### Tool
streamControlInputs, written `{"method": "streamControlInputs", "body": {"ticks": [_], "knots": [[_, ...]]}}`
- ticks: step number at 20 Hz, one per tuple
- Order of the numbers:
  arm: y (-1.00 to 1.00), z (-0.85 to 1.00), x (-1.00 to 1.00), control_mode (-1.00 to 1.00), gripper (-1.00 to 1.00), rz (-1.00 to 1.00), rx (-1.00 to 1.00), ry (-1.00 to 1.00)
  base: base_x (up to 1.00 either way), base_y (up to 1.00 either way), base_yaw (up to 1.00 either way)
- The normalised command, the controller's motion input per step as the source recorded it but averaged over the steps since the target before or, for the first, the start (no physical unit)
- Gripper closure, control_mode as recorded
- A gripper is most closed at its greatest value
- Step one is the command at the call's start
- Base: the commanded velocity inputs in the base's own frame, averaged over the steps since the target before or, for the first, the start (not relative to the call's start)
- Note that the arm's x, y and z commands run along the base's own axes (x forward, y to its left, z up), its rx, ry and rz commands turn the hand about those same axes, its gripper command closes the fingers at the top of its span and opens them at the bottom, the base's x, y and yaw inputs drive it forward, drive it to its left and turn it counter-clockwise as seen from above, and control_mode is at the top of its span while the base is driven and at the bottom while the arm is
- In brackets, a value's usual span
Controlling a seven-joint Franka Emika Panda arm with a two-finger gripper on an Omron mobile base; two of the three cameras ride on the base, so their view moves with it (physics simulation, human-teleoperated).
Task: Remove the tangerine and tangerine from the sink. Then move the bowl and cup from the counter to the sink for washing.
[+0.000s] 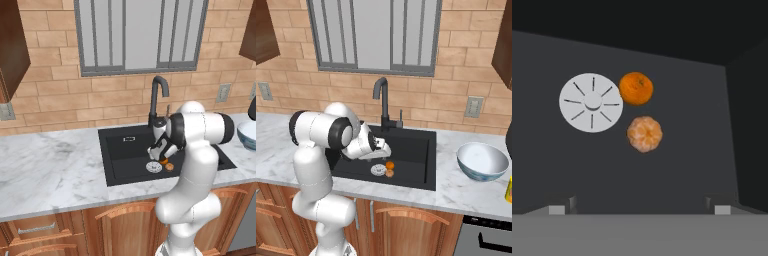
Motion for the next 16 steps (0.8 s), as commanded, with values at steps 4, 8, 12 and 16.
{"method": "streamControlInputs", "body": {"ticks": [4,8,12,16], "knots": [[0.00,-0.08,0.12,-1.00,-1.00,0.00,0.00,-0.02,0.00,0.00,0.00],[0.00,-0.09,0.12,-1.00,-1.00,0.00,0.00,-0.01,0.00,0.00,0.00],[0.00,-0.09,0.12,-1.00,-1.00,0.00,0.00,-0.02,0.00,0.00,0.00],[0.00,-0.08,0.12,-1.00,-1.00,0.00,0.00,-0.03,0.00,0.00,0.00]]}}
